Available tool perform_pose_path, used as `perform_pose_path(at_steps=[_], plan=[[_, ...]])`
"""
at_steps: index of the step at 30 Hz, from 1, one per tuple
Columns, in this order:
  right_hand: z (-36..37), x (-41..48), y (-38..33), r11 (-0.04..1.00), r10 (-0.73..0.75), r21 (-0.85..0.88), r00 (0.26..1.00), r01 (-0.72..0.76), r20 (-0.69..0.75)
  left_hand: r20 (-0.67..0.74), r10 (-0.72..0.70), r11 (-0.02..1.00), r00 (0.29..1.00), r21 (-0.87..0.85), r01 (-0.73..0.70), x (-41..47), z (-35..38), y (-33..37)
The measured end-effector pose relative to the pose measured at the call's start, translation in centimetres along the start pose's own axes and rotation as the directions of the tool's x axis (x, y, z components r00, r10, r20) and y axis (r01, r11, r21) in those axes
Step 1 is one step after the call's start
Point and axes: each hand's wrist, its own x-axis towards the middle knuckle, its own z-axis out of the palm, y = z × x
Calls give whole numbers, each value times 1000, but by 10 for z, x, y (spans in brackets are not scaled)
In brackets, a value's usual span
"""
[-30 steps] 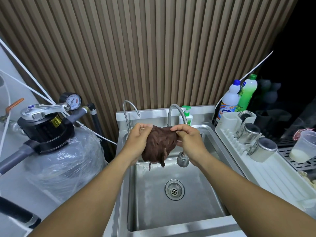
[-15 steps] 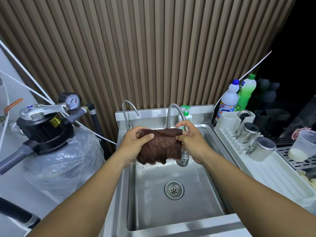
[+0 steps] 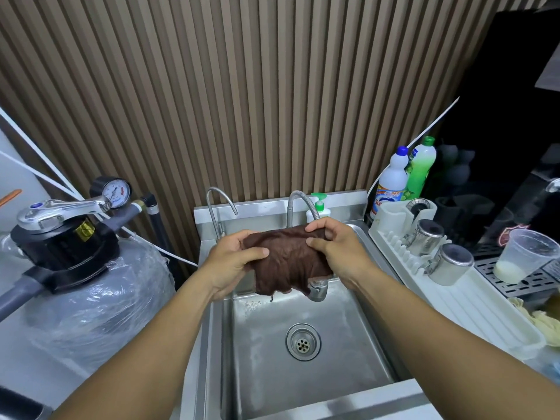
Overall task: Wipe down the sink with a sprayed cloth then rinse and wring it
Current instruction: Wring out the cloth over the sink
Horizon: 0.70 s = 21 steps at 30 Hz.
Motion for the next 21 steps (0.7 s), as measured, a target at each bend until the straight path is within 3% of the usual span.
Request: perform_pose_path(at_steps=[6, 13, 21], plan=[[-7, -3, -8, 996, -48, -75, 997, 44, -57, -88, 47, 999, 995, -7, -48, 12, 17, 3], [-20, -3, -17, 991, -103, -101, 974, 84, -200, -109, 307, 895, 946, 370, -248, 37, 55, 9], [-46, -17, -18, 970, -207, -182, 936, 159, -285, -110, 338, 877, 935, 397, -271, 49, 104, 10]])
